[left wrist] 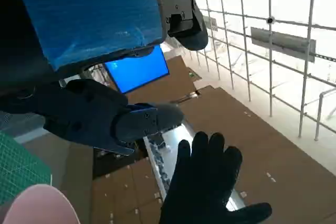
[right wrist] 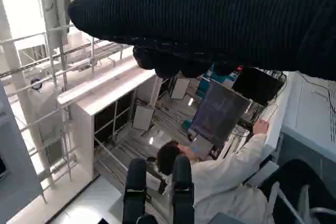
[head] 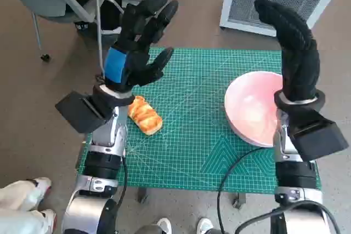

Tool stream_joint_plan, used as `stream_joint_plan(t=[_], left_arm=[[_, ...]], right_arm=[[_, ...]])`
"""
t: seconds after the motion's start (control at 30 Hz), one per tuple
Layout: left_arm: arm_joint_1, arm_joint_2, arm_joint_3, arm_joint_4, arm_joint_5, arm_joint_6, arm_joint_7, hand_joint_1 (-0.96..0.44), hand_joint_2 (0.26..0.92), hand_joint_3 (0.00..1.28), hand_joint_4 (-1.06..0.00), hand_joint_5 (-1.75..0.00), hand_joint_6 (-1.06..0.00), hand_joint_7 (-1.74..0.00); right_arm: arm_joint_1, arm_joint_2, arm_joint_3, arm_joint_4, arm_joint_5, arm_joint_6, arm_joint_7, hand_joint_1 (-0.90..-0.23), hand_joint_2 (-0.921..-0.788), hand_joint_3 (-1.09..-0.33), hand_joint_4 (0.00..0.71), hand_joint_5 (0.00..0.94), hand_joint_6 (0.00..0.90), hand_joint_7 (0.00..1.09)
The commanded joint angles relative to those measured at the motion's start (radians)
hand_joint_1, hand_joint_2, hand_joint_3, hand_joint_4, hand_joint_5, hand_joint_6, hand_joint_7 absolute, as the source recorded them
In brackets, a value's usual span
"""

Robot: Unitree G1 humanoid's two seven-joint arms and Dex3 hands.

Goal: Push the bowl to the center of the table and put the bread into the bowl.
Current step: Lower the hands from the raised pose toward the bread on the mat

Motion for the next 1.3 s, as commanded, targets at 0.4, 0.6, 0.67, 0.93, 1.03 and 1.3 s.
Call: stream_joint_plan(t=[0.4, 0.6, 0.67, 0.93, 1.03, 1.3], left_arm=[[0.018, 0.002, -0.002, -0.025, 0.020, -0.011, 0.020, -0.33, 0.921, 0.50, -0.29, -0.01, 0.00, -0.80], [0.024, 0.001, -0.001, -0.031, 0.015, -0.010, 0.022, -0.33, 0.921, 0.50, -0.28, -0.01, 0.00, -0.79], [0.027, 0.001, -0.001, -0.033, 0.017, -0.011, 0.025, -0.33, 0.921, 0.50, -0.28, -0.01, 0.00, -0.78], [0.036, 0.001, 0.000, -0.036, 0.019, -0.010, 0.036, -0.33, 0.921, 0.51, -0.29, -0.01, 0.00, -0.78], [0.040, 0.003, -0.001, -0.041, 0.020, -0.007, 0.040, -0.33, 0.921, 0.51, -0.29, -0.01, 0.00, -0.78], [0.050, 0.003, -0.001, -0.060, 0.020, 0.007, 0.049, -0.33, 0.921, 0.51, -0.28, -0.01, 0.00, -0.78]], right_arm=[[0.044, 0.005, 0.003, 0.008, 0.012, 0.013, 0.021, -0.596, -0.921, -0.773, 0.306, 0.001, 0.033, 0.63], [0.074, -0.014, -0.015, 0.002, 0.025, 0.012, 0.033, -0.594, -0.921, -0.763, 0.302, 0.000, 0.032, 0.64], [0.089, -0.029, -0.029, 0.008, 0.024, 0.003, 0.029, -0.593, -0.921, -0.763, 0.301, 0.000, 0.028, 0.65], [0.116, -0.087, -0.116, 0.127, 0.042, -0.049, 0.002, -0.602, -0.921, -0.745, 0.293, 0.000, 0.055, 0.59], [0.122, -0.110, -0.153, 0.189, 0.051, -0.074, -0.014, -0.609, -0.921, -0.734, 0.294, 0.001, 0.098, 0.51], [0.122, -0.162, -0.235, 0.355, 0.079, -0.105, -0.043, -0.598, -0.921, -0.755, 0.292, 0.000, 0.118, 0.45]])
